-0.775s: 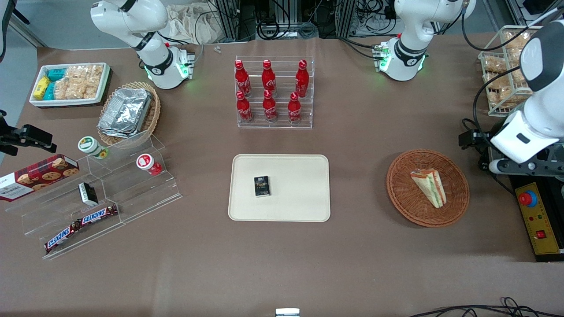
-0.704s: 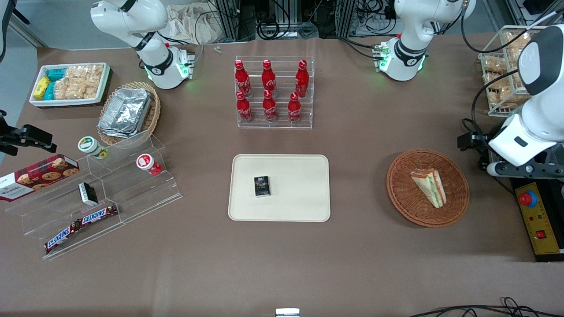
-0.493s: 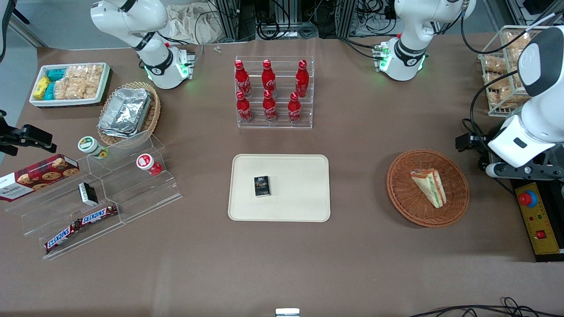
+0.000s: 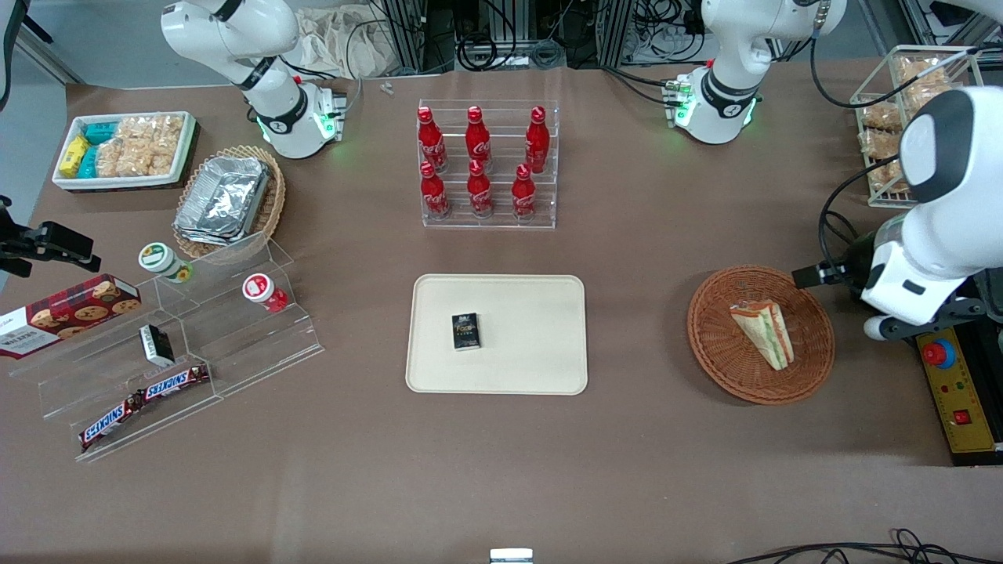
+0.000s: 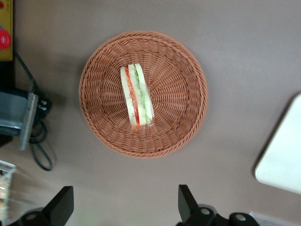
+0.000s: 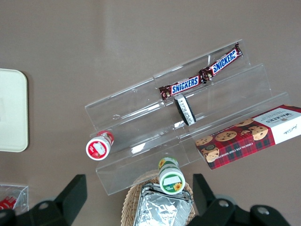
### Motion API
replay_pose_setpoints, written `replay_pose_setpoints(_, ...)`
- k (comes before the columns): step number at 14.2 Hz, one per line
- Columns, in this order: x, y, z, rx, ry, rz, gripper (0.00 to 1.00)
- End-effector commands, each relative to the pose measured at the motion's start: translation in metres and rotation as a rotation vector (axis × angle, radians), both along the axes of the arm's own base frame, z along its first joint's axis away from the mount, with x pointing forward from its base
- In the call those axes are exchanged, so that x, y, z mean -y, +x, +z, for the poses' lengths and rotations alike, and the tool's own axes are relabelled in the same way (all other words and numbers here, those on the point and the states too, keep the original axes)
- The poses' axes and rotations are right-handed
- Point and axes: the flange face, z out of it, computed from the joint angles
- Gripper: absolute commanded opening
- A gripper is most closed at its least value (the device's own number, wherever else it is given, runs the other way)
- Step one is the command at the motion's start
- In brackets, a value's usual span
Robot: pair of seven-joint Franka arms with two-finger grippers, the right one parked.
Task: Place sandwich from basket to tray
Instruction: 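Move the left gripper over the wrapped sandwich in the wicker basket, then lower the left gripper and close it on the wrapped sandwich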
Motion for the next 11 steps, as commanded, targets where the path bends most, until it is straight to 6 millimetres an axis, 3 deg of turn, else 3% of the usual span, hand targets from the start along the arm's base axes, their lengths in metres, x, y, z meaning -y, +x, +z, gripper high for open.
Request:
replay_pose_setpoints(1, -0.009, -0.011, -0.04, 0.039, 0.009, 0.125, 1.0)
replay_pose_setpoints(5, -0.013, -0.02, -0.108, 0.116, 0.013, 0.221, 1.0)
replay_pose_setpoints(6, -0.023, -0.023, -0.126, 0.124, 0.015, 0.242, 1.0)
replay_pose_setpoints(11, -0.03, -0.033, -0.187, 0.165, 0.022, 0.296, 1.0)
